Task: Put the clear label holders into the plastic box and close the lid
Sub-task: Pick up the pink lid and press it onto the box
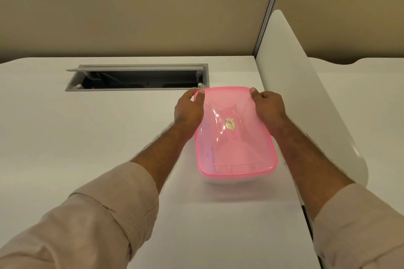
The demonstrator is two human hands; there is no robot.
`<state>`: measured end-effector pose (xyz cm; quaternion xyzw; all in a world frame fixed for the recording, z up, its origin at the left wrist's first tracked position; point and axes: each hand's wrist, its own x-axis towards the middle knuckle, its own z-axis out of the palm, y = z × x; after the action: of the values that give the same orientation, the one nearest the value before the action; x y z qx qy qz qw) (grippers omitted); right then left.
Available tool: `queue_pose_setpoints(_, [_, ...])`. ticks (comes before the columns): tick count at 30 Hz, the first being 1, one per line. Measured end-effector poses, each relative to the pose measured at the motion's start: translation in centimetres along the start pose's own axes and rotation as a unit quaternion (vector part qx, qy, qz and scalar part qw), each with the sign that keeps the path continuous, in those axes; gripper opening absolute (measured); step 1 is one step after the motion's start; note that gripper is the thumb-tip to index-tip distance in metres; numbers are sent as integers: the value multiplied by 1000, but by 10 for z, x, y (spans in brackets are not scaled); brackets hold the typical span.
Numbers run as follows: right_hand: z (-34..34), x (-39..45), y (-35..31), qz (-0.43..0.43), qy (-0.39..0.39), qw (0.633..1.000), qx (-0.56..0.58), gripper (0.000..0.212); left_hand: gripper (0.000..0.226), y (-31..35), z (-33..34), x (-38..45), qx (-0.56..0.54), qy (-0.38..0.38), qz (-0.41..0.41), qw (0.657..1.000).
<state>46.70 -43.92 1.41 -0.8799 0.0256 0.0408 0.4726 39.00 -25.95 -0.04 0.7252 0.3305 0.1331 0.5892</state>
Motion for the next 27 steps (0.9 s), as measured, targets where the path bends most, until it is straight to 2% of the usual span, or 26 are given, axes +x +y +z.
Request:
queue_pose_setpoints(8, [-25,-79,31,-6,15,999,-42,56,39,-1,0,0,4,5,8,1000])
queue_pose_setpoints(10, [-30,-99,37,4,19,998,-52,54,39,-1,1,0,9,8,8,1000])
queue_pose_setpoints(13, [-34,-119,42,38,19,997,-71,62,39,-1,1,0,12,9,7,1000])
queue_pose_setpoints(16, [-37,-124,42,62,11,995,-79,66,39,1,1,-2,13,10,5,1000])
queue_pose_setpoints(23, [-39,-119,40,32,-13,996,-77,62,39,1,1,-3,11,7,0,1000])
queue_pose_setpoints(27, [-39,-122,44,19,2,997,-70,61,38,6,4,-6,20,6,5,1000])
